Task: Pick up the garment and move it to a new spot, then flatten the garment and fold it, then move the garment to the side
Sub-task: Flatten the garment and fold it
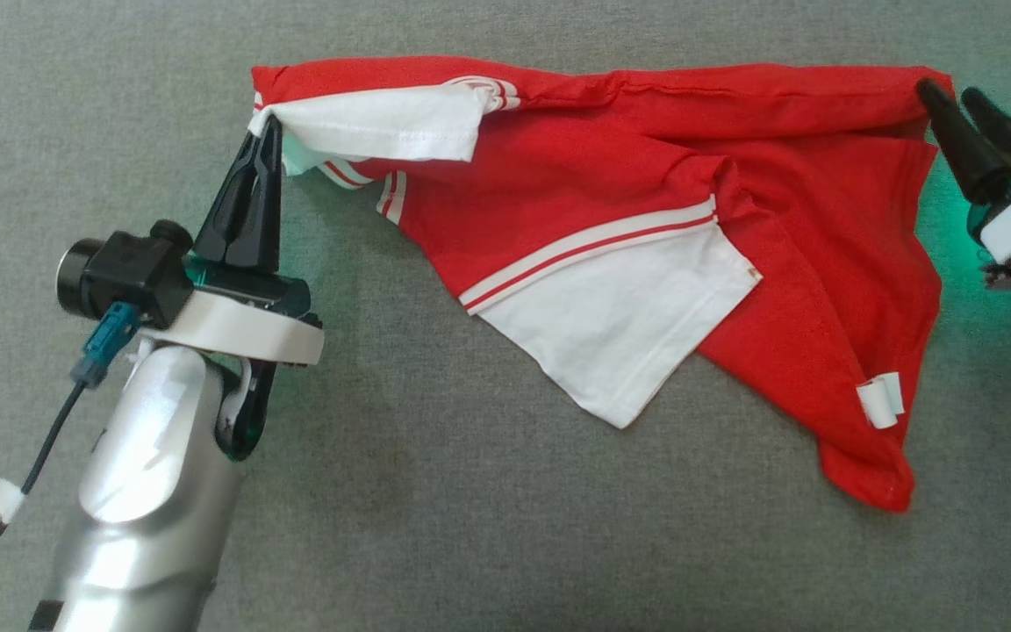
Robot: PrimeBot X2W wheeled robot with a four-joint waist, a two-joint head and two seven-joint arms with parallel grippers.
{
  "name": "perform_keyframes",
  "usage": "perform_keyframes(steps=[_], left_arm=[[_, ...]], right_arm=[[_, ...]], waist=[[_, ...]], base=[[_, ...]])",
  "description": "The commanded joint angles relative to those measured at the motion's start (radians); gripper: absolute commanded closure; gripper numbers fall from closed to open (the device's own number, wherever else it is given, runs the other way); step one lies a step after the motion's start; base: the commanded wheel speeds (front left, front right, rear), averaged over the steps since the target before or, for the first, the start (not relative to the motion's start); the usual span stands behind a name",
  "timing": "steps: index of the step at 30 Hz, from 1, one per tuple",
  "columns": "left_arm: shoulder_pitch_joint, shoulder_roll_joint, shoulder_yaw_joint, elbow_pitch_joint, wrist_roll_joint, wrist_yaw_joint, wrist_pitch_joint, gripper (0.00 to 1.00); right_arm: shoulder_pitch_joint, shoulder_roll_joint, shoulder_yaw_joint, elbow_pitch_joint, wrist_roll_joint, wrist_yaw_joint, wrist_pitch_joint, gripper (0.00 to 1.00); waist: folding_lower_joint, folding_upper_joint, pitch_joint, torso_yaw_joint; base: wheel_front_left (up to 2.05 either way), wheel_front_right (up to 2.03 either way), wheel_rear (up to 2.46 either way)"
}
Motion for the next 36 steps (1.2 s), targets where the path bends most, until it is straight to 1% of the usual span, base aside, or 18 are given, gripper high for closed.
perform_keyframes(steps=[1,4,5,6,7,8,9,10,15,20,22,24,28,31,32,34,35,36], left_arm=[[-0.032,0.024,0.032,-0.027,0.005,-0.004,-0.005,1.0],[-0.033,0.023,0.034,-0.029,0.003,-0.004,-0.005,1.0],[-0.034,0.023,0.035,-0.03,0.002,-0.004,-0.005,1.0],[-0.035,0.022,0.036,-0.031,0.001,-0.004,-0.005,1.0],[-0.035,0.022,0.036,-0.031,0.001,-0.004,-0.005,1.0],[-0.036,0.023,0.037,-0.032,0.001,-0.004,-0.005,1.0],[-0.037,0.023,0.037,-0.032,0.001,-0.004,-0.005,1.0],[-0.038,0.023,0.038,-0.032,0.0,-0.004,-0.005,1.0],[-0.043,0.024,0.044,-0.031,-0.003,-0.005,-0.005,1.0],[-0.054,0.034,0.071,-0.084,-0.002,-0.005,-0.005,1.0],[-0.069,0.048,0.074,-0.112,-0.02,-0.006,-0.005,1.0],[-0.109,0.075,0.063,-0.141,-0.049,-0.006,0.003,1.0],[-0.279,0.155,0.005,-0.181,-0.112,-0.006,0.079,1.0],[-0.47,0.198,-0.035,-0.153,-0.147,-0.006,0.128,1.0],[-0.538,0.199,-0.044,-0.131,-0.16,-0.006,0.137,1.0],[-0.674,0.206,-0.065,-0.074,-0.148,-0.007,0.143,1.0],[-0.674,0.206,-0.065,-0.074,-0.148,-0.007,0.143,1.0],[-0.74,0.207,-0.069,-0.04,-0.137,-0.007,0.138,1.0]], right_arm=[[-0.005,-0.036,0.008,-0.016,0.007,0.007,0.001,0.0],[-0.015,-0.044,0.031,-0.01,0.022,0.007,-0.006,0.0],[-0.019,-0.047,0.038,-0.012,0.023,0.007,-0.016,0.07],[-0.023,-0.05,0.044,-0.013,0.025,0.007,-0.029,0.22],[-0.025,-0.051,0.049,-0.013,0.03,0.007,-0.038,0.41],[-0.028,-0.053,0.056,-0.013,0.036,0.007,-0.044,0.56],[-0.03,-0.055,0.065,-0.014,0.041,0.007,-0.046,0.74],[-0.032,-0.058,0.075,-0.017,0.046,0.007,-0.045,1.0],[-0.044,-0.08,0.115,-0.037,0.075,0.007,-0.05,1.0],[-0.071,-0.117,0.113,-0.077,0.094,0.007,-0.157,1.0],[-0.086,-0.144,0.103,-0.111,0.101,0.007,-0.186,1.0],[-0.115,-0.178,0.092,-0.145,0.101,0.007,-0.202,1.0],[-0.219,-0.231,0.082,-0.168,0.068,0.007,-0.195,1.0],[-0.341,-0.238,0.082,-0.147,0.02,0.007,-0.168,1.0],[-0.387,-0.234,0.083,-0.132,0.0,0.007,-0.162,1.0],[-0.486,-0.218,0.079,-0.098,-0.041,0.007,-0.162,1.0],[-0.486,-0.218,0.079,-0.098,-0.041,0.007,-0.162,1.0],[-0.537,-0.207,0.077,-0.078,-0.064,0.007,-0.169,1.0]], waist=[[-0.0001,0.0,0.002,0.001],[-0.0001,0.0,0.009,0.003],[-0.0001,0.0,0.011,0.003],[-0.0001,0.0,0.012,0.003],[-0.0001,0.0,0.013,0.003],[-0.0001,0.0,0.014,0.002],[-0.0001,0.0,0.015,0.002],[-0.0001,0.0,0.016,0.002],[-0.0001,0.0,0.015,-0.001],[-0.0001,0.0,-0.032,-0.008],[-0.0001,0.0,-0.051,-0.013],[-0.0001,0.0,-0.06,-0.02],[-0.0001,0.0,-0.043,-0.03],[-0.0001,0.0,0.009,-0.033],[-0.0001,0.0,0.027,-0.034],[-0.0001,0.0,0.064,-0.038],[-0.0001,0.0,0.064,-0.038],[-0.0001,0.0,0.08,-0.042]], base=[[0.0,0.0,0.0],[0.0,0.0,0.0],[0.0,0.0,0.0],[0.0,0.0,0.0],[0.0,0.0,0.0],[0.0,0.0,0.0],[0.0,0.0,0.0],[0.0,0.0,0.0],[0.0,0.0,0.0],[0.0,0.0,0.0],[0.0,0.0,0.0],[0.0,0.0,0.0],[0.0,0.0,0.0],[0.0,0.0,0.0],[0.0,0.0,0.0],[0.0,0.0,0.0],[0.0,0.0,0.0],[0.0,0.0,0.0]])
